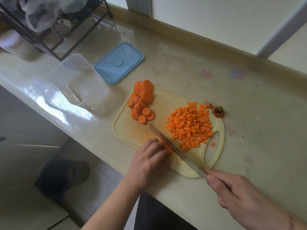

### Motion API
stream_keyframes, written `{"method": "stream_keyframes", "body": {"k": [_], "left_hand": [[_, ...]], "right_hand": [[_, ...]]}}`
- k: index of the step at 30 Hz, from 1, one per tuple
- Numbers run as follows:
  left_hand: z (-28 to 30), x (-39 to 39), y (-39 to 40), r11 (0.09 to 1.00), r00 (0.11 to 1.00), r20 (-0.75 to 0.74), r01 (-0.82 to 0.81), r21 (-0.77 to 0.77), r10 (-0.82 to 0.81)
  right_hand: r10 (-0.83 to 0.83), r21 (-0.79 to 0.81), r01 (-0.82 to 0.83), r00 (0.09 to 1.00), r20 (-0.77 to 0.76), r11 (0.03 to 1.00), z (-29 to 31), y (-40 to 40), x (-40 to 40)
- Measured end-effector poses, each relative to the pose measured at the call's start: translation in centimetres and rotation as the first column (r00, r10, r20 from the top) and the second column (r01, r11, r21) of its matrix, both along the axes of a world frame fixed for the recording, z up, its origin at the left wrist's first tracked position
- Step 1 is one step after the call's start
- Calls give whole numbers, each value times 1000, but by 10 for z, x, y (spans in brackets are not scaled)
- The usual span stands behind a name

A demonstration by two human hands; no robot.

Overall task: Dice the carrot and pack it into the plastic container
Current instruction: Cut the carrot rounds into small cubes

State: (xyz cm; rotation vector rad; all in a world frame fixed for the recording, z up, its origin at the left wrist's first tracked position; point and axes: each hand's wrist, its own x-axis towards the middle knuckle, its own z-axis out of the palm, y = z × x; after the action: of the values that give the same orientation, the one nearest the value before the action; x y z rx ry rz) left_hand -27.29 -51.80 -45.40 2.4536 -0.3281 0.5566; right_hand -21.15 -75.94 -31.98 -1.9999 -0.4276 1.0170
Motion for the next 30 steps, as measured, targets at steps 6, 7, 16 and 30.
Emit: {"method": "stream_keyframes", "body": {"k": [6, 7, 16, 30], "left_hand": [[-3, 1, 2, 1000, 1000, -23, 0, -12, 0], [-2, 1, 2, 1000, 1000, -19, -1, -15, 1], [2, 1, 0, 1000, 1000, -1, -24, -5, 24], [-1, -2, 1, 999, 999, 11, -42, -28, 42]], "right_hand": [[19, -71, -19, 1000, -2, 997, 6, 0, -4], [19, -75, -19, 1000, -8, 997, 5, 1, -5], [-56, -24, 58, 997, 53, 998, -14, 5, 4], [56, -91, -57, 998, -8, 994, 9, 5, -8]]}}
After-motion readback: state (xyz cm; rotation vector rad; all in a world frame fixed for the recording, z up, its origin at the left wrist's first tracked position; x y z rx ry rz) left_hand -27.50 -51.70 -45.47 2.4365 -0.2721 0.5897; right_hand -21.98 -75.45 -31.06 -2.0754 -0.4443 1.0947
